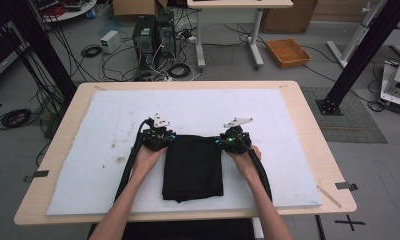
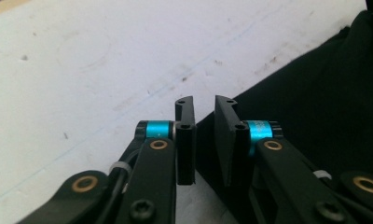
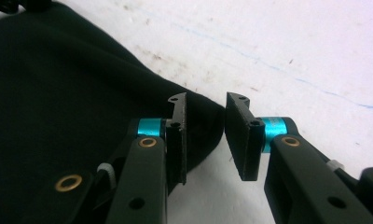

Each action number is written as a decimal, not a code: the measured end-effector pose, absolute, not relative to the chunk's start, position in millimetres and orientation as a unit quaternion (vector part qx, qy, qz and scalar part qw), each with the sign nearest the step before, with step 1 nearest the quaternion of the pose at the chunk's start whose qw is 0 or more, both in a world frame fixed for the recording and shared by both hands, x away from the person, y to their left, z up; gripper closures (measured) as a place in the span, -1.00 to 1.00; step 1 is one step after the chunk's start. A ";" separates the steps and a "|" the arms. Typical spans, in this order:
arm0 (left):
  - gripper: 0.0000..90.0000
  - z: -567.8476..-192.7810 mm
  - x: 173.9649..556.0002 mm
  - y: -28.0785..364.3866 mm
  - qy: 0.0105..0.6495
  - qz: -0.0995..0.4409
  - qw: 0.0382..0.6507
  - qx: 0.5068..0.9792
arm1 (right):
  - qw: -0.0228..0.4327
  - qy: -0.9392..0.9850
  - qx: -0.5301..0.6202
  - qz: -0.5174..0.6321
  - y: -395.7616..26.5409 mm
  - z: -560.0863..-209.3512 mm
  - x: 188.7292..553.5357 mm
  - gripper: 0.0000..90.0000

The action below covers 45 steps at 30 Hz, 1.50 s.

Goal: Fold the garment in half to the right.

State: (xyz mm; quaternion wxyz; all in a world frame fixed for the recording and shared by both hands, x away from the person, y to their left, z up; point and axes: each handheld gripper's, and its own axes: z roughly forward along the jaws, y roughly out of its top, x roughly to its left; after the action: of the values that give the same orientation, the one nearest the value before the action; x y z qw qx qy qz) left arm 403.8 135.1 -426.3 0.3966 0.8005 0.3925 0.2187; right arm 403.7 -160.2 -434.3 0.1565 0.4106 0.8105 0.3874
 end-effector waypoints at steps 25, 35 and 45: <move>0.52 -419.6 382.4 150.1 0.364 0.179 0.441 0.801 | 0.144 0.800 0.383 0.439 -161.6 -414.0 367.8 0.37; 0.49 -438.5 370.8 149.6 0.343 0.167 0.392 0.838 | 0.107 0.837 0.347 0.410 -162.4 -446.8 337.7 0.52; 0.34 -421.5 323.3 154.0 0.266 0.097 0.461 0.841 | 0.075 0.800 0.335 0.491 -179.4 -432.4 305.2 0.33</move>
State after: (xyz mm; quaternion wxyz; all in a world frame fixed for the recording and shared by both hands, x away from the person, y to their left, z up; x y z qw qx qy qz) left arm 323.3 154.0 -421.5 0.4606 0.8413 0.2659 0.0972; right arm 305.2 -179.4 -432.4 0.0751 0.3354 0.8003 0.4913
